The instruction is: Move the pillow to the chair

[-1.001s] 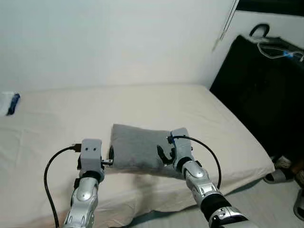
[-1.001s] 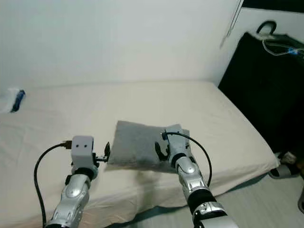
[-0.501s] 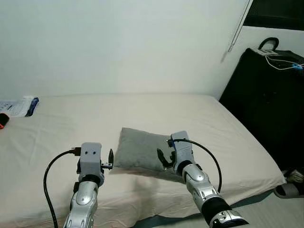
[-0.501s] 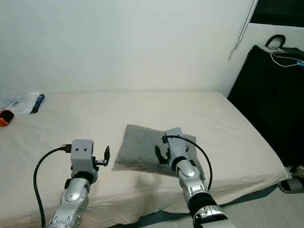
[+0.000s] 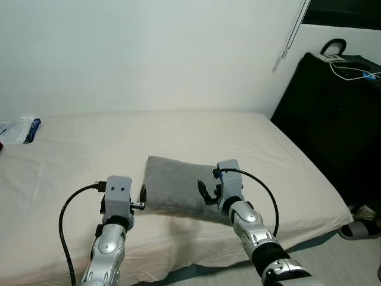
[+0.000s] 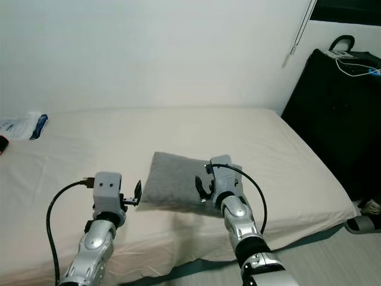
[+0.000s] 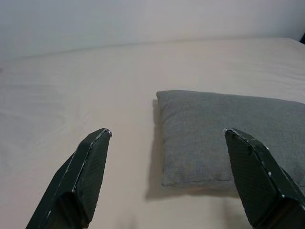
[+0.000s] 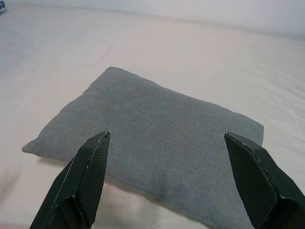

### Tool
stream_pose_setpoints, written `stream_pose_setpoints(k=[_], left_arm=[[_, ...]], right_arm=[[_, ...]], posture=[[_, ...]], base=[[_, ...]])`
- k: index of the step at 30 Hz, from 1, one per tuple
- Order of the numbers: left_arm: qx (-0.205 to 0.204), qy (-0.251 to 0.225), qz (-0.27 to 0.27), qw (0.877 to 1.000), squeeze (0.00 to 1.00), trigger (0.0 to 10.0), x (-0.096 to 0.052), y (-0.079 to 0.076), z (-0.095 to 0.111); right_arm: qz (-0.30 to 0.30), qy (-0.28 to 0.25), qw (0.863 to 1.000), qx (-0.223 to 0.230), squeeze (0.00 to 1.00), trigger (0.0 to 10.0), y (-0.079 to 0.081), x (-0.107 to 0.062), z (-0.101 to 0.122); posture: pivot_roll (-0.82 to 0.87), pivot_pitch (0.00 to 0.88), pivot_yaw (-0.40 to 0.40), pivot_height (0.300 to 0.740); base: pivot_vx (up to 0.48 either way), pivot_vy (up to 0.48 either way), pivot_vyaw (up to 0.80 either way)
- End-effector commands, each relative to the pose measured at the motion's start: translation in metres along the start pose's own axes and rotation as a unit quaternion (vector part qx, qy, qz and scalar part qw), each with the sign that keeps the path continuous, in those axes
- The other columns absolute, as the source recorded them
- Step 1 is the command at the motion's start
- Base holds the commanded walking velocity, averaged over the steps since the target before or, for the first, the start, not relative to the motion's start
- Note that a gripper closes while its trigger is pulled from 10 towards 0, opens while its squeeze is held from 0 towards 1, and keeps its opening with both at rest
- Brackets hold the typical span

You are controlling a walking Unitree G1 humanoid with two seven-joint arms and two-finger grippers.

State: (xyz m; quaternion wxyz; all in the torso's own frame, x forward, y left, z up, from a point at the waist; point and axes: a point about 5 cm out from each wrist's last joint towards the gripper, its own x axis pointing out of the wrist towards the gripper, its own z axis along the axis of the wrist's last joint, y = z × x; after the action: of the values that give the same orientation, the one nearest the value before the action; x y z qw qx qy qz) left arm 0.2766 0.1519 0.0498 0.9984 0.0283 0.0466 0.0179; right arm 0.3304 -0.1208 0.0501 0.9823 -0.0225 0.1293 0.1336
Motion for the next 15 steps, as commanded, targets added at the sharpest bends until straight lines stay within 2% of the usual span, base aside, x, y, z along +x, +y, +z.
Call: stream_pose_setpoints(k=[1, 10, 15], left_arm=[[0.002, 0.006, -0.007, 1.0, 0.0, 10.0, 0.0003, -0.0031, -0.0016], [0.003, 0.008, -0.004, 1.0, 0.0, 10.0, -0.0021, -0.0011, -0.0038], [0.002, 0.007, -0.006, 1.0, 0.0, 10.0, -0.0028, -0.0022, -0.0037]], right_arm=[[0.0, 0.004, 1.0, 0.01, 0.0, 10.0, -0.0003, 0.0012, 0.0006], [0.007, 0.003, 1.0, 0.003, 0.0, 10.0, 0.0014, 0.0013, 0.0005], [0.002, 0.001, 1.0, -0.002, 0.0, 10.0, -0.0004, 0.0012, 0.0013]], posture=[[0.06, 0.0, -0.135, 0.658], [0.06, 0.0, -0.138, 0.618], [0.06, 0.0, -0.135, 0.618]], base=[[0.0, 0.0, 0.0], [0.0, 0.0, 0.0], [0.0, 0.0, 0.0]])
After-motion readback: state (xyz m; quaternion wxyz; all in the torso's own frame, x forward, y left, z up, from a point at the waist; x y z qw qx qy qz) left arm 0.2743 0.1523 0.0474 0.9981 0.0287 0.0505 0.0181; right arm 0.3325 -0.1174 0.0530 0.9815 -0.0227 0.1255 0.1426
